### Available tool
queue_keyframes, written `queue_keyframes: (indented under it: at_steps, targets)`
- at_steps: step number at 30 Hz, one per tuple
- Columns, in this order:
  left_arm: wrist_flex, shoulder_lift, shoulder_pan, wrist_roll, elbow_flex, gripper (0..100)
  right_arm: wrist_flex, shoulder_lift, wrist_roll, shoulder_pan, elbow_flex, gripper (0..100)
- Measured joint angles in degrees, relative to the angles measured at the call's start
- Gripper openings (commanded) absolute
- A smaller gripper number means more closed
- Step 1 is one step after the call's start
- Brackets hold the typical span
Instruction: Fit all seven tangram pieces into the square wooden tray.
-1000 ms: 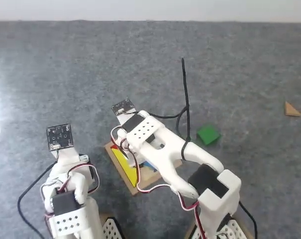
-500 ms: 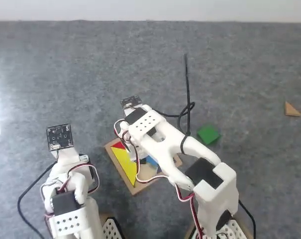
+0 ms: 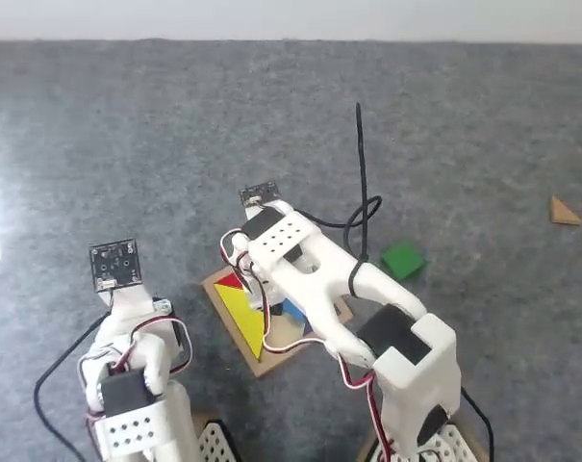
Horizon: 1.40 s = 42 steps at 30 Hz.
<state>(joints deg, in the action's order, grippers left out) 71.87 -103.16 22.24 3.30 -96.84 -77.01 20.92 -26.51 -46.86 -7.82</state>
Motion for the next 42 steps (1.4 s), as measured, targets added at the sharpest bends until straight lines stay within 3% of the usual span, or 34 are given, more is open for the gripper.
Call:
queue_keyframes:
  at_steps: [15, 22, 32, 37, 42]
  targets:
    - [0.0, 0.0, 0.0, 0.0, 0.0, 1, -1.9, 0.1, 0.1, -2.3, 0.4, 10.7]
    - [0.0, 0.0, 0.0, 0.0, 0.0, 1, -6.8, 0.7, 4.2, -2.3, 4.1, 27.5]
    - [0.0, 0.0, 0.0, 0.0, 0.0, 1, -8.0, 1.0, 6.9, -4.5, 4.4, 26.1]
    - [0.0, 0.0, 0.0, 0.0, 0.0, 1, -10.2, 0.2, 11.4, -2.9, 4.7, 8.8]
    - [0.0, 0.0, 0.0, 0.0, 0.0, 1, -11.7, -4.5, 17.7, 2.8, 4.7, 7.4]
